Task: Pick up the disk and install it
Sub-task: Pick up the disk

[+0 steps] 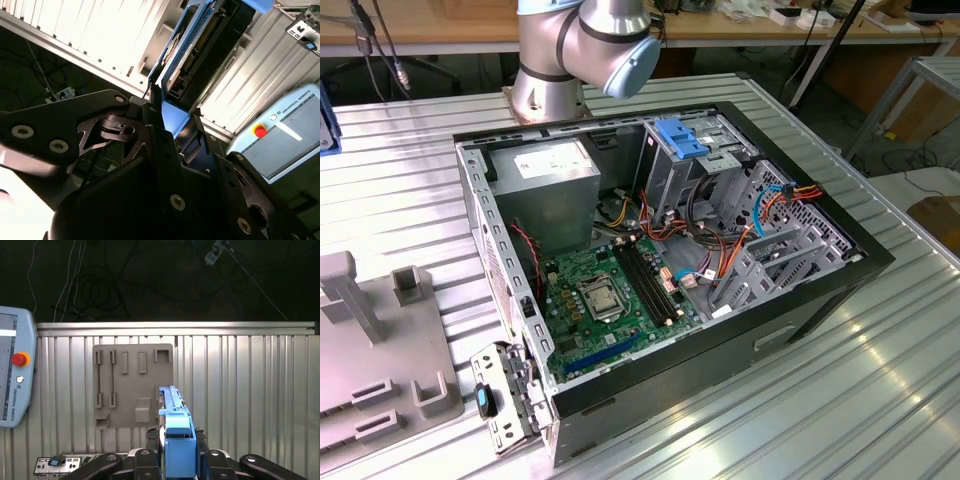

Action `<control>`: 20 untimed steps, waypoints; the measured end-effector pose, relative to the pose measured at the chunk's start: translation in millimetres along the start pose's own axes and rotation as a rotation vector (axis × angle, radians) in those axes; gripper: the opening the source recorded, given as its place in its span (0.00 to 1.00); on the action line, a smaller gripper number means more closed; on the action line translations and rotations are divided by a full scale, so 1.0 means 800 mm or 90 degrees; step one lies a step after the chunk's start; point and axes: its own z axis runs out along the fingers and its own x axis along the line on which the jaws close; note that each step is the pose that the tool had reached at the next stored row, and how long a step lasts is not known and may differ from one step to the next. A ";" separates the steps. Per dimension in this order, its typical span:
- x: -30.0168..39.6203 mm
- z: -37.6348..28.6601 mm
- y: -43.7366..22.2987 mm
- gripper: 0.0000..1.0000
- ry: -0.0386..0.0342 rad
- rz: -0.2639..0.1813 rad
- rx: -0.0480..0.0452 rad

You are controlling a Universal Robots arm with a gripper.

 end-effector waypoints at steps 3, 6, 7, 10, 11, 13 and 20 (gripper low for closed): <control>-0.0001 0.0002 -0.0086 0.37 0.0000 0.000 0.0001; -0.0003 0.0004 -0.0217 0.37 0.0000 0.000 0.0000; -0.0003 0.0004 -0.0240 0.37 0.0000 0.000 0.0001; -0.0004 0.0005 -0.0351 0.37 0.0000 0.000 0.0000; -0.0005 0.0006 -0.0374 0.37 0.0000 0.000 0.0000; -0.0006 0.0008 -0.0470 0.37 0.0000 0.000 0.0000; -0.0010 0.0013 -0.0773 0.37 0.0000 0.000 0.0001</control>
